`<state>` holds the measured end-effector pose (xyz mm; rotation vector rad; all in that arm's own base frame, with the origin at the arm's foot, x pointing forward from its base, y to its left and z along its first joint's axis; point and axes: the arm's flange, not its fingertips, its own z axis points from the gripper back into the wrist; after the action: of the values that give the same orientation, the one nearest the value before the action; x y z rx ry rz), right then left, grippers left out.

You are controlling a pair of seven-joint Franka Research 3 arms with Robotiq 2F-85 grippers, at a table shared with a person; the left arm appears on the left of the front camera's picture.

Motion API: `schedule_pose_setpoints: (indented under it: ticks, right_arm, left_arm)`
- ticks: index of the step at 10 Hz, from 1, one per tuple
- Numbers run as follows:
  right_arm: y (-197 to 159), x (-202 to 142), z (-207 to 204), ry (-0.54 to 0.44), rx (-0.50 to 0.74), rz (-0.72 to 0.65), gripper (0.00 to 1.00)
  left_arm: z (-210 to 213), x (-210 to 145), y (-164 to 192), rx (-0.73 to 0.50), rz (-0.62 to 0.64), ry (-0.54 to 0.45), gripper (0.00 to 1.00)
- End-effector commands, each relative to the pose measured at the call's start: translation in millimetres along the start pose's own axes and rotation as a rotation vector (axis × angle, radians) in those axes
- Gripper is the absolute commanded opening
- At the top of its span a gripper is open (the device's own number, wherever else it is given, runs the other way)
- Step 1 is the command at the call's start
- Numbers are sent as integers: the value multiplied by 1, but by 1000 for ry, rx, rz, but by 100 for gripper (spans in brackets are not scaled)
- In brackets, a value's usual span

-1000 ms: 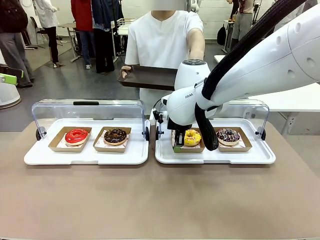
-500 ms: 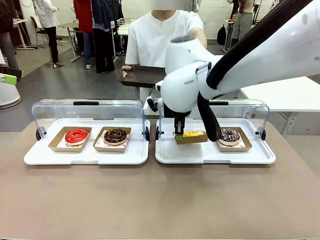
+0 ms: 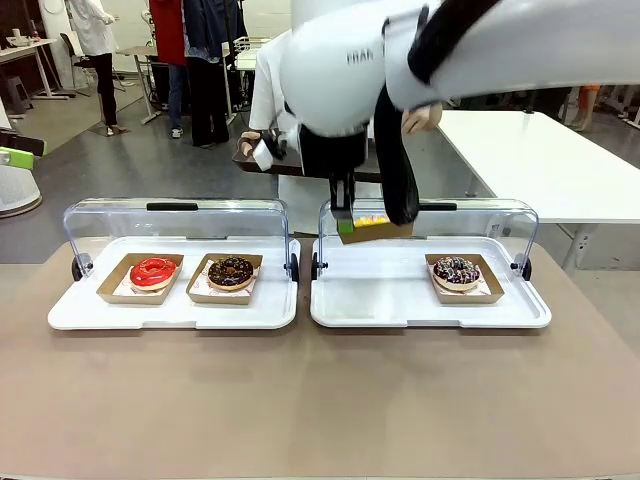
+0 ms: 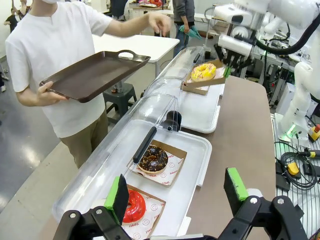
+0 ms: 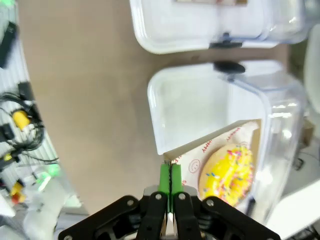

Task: Provide the desired donut to the person.
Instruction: Pick up and lift the Paper togo box containing the Donut pointed at by the person.

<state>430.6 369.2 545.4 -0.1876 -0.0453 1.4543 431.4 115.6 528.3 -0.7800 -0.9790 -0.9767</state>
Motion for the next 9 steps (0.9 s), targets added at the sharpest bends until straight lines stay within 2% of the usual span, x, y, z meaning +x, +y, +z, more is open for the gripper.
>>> schedule_pose_setpoints:
  ticks: [1, 4, 9]
  right_arm:
    - [-1, 11, 45, 10, 4, -36, 0]
    - [2, 16, 101, 2, -6, -61, 0]
    - [5, 5, 110, -20, -2, -44, 0]
  left_arm:
    - [1, 1, -1, 1, -2, -8, 100]
    - [1, 1, -1, 1, -2, -8, 100]
    - [1, 1, -1, 1, -2, -8, 100]
